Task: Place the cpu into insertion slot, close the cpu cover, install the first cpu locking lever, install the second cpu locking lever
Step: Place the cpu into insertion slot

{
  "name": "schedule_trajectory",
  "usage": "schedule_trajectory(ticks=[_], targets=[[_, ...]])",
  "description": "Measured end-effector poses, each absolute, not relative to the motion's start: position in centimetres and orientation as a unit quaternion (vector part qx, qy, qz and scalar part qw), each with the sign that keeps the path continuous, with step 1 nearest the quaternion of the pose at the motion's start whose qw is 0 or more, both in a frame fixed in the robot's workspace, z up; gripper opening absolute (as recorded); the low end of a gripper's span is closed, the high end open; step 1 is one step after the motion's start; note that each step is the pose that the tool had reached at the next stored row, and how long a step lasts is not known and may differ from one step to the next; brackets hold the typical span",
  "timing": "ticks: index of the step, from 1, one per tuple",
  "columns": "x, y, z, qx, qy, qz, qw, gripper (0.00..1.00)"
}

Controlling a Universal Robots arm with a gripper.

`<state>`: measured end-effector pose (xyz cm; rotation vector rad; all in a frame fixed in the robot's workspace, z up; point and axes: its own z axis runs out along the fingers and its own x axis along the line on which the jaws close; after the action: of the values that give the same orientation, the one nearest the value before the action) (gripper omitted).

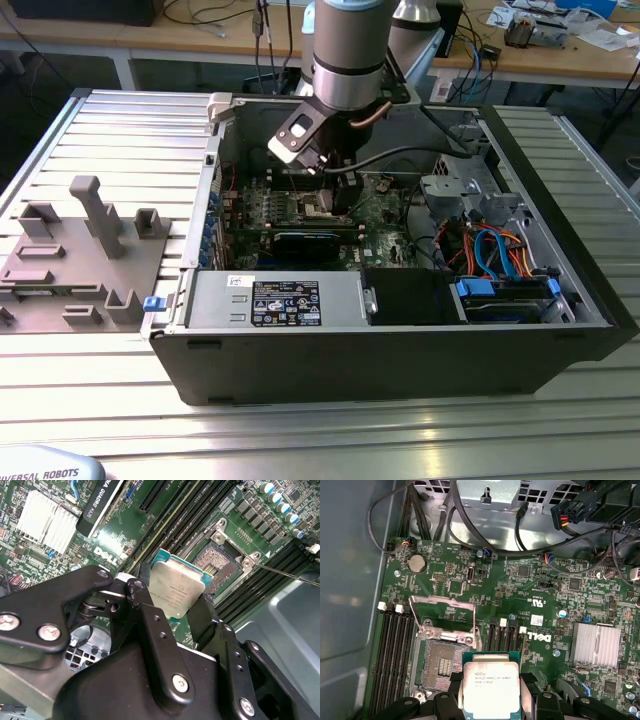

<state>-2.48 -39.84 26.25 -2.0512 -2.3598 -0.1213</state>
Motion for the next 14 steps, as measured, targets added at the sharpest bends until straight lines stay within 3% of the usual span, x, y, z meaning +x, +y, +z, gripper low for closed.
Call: schedule_trajectory(ticks=[14], targets=[[-2.5, -39.8, 23.1, -0.656, -0.754, -0.039, 0.006, 0.54]])
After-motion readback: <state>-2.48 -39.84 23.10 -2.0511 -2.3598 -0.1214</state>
